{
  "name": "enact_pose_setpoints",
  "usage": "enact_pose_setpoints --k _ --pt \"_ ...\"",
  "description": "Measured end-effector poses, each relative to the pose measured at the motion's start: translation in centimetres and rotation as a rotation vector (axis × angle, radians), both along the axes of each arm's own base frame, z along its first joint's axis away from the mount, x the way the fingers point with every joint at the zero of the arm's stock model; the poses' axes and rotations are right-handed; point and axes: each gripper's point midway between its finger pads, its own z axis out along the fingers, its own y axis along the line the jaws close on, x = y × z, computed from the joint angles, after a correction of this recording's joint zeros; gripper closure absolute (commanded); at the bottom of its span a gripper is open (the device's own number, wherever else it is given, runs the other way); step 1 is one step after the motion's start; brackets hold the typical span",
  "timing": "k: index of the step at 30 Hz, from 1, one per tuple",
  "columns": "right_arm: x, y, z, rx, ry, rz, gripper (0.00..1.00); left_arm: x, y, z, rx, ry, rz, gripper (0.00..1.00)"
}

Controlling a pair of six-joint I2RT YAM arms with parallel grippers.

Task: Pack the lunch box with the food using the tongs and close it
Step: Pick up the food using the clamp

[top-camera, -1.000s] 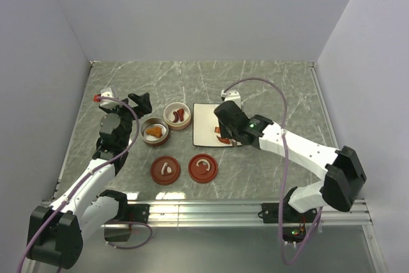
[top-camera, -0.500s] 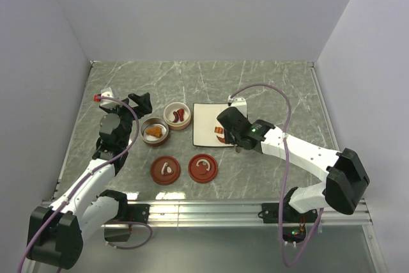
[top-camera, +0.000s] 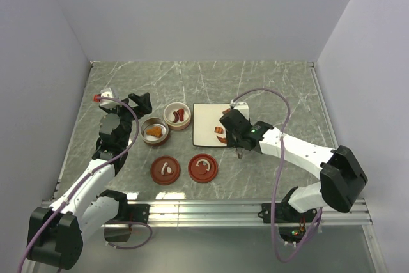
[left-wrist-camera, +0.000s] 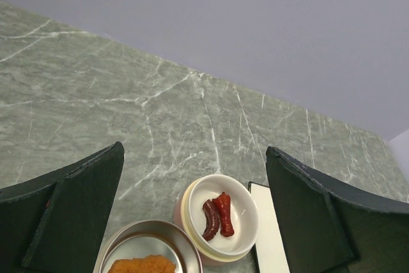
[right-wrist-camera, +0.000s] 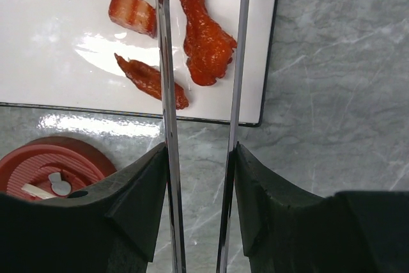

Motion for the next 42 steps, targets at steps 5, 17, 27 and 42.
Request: enact_pose_setpoints --k 5,17,27,42 --pt "0.1 1.0 -0.1 0.034 0.005 0.027 0.49 0.0 0.0 0.0 0.0 0.0 0.0 0.0" --pt "0.3 1.6 -1.6 0.013 0.041 0.05 0.58 0.0 0.0 0.0 0.0 0.0 0.0 0.0" --pt "0.8 2.2 -1.2 0.009 0.042 0.07 0.68 0.0 0.0 0.0 0.0 0.0 0.0 0.01" --pt "1.5 2.2 1.3 0.022 -0.015 0.067 0.61 0.0 0.0 0.0 0.0 0.0 0.0 0.01"
